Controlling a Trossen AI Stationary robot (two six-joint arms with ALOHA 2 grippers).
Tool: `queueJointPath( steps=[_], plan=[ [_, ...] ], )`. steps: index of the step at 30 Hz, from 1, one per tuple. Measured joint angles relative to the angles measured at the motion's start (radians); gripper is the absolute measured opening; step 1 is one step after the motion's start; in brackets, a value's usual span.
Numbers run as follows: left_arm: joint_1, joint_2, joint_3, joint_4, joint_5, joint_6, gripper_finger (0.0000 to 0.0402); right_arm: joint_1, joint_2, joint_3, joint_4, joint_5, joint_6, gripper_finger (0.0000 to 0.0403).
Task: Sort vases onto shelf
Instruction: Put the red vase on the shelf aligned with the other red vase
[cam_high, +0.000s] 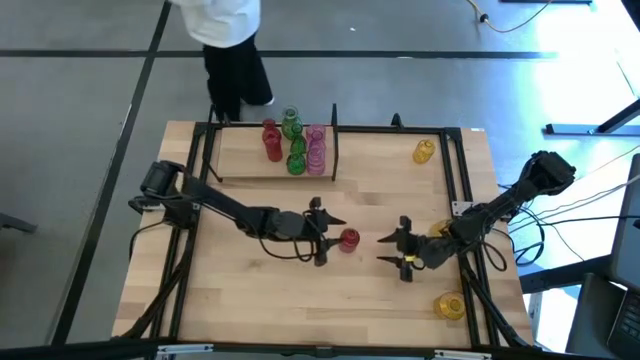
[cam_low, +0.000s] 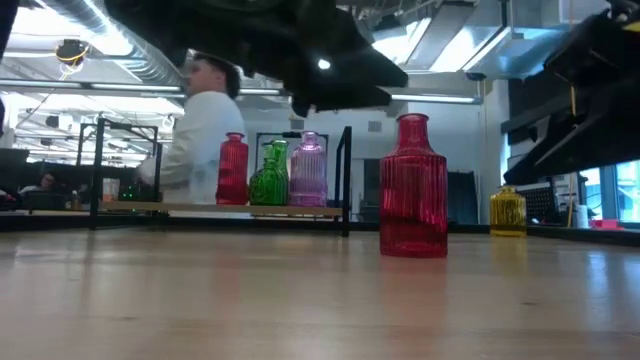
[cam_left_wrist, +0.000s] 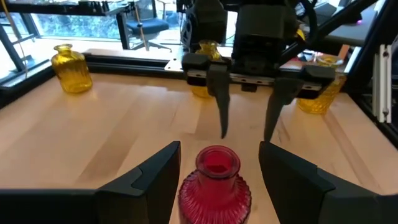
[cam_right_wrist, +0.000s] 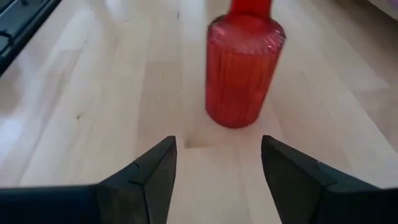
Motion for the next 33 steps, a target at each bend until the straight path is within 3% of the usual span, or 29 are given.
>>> queueJointPath(
  steps=[5,25,33],
  plan=[
    [0.005,0.052,0.043,-0.003,0.0,-0.002,0.0211,0.0,0.0,-0.042,0.034,0.048,-0.003,0.0216],
    [0.019,0.14,0.049,0.03,-0.001,-0.054,0.021,0.0,0.0,-0.045,0.037,0.07,-0.004,0.0216],
    [0.019,0.14,0.049,0.033,0.0,-0.053,0.0162,0.0,0.001,-0.045,0.036,0.08,-0.004,0.0216]
  ],
)
